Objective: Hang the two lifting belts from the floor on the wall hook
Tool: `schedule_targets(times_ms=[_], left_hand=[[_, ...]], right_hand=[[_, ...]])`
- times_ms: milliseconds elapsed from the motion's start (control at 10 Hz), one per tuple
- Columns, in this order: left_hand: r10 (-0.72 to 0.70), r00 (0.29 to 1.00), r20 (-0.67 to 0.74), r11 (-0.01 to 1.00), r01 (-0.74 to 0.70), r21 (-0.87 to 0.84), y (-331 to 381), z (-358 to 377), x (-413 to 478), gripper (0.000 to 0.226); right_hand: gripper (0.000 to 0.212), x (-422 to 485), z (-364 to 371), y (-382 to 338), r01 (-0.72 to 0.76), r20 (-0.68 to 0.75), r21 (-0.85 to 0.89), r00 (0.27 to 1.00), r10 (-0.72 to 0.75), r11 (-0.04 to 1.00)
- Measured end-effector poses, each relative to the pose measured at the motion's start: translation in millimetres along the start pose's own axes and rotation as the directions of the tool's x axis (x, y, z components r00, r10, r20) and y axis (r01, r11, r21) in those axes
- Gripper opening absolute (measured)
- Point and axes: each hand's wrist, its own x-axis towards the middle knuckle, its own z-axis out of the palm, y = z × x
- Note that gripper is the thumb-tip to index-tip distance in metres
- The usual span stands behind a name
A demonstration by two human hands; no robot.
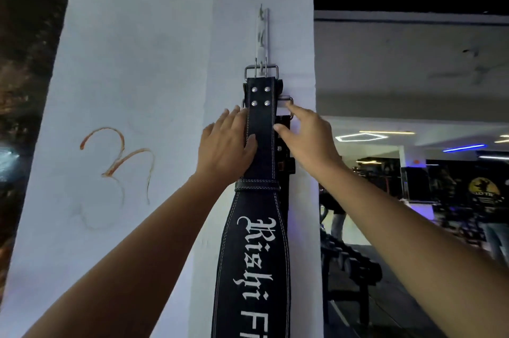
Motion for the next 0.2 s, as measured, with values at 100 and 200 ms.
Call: schedule_targets(times_ms=[100, 200], left_hand=[[0.076, 0.996, -0.045, 0.995, -0.073, 0.068, -2, -8, -11, 0.06], [0.17, 0.982, -0.077, 0.978, -0.159, 0.132, 8, -72, -49, 0.069]], right_hand=[[0.056, -10, -7, 1, 0.124, -0.003, -0.176, 0.992, -0.127, 0.977], [0.058, -52, -46, -44, 0.151, 0.0, -0.287, 0.988, -0.157, 0.946]])
